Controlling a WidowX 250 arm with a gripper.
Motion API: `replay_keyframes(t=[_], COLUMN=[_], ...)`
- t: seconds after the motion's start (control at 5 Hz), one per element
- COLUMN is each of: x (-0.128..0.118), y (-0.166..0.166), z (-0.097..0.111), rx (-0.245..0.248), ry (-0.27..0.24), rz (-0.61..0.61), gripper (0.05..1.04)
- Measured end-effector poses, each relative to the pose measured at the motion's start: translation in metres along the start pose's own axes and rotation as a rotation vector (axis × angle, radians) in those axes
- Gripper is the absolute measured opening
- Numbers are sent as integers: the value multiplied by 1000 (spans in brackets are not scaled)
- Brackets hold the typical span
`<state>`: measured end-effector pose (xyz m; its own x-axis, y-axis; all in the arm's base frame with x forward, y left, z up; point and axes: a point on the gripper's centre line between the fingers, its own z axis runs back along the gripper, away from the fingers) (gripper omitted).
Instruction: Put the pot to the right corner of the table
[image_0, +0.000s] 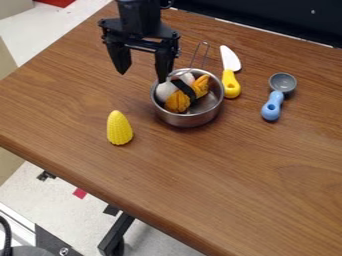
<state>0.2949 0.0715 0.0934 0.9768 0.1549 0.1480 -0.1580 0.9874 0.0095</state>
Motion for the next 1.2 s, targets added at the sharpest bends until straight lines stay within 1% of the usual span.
replay_keyframes(t=[0.2, 0.4, 0.6, 0.8, 1.0, 1.2], x=[-6, -8, -8, -10, -7, -4], y=[-3, -8, -15, -17, -18, -16], z=[-16, -25, -26, -29, -34, -36], rx=[-2, 3, -27, -22, 4, 45], ry=[25, -4, -6, 12, 4, -16], rz=[13, 19, 28, 43, 74, 71], gripper=[999, 999, 999, 999, 999, 999])
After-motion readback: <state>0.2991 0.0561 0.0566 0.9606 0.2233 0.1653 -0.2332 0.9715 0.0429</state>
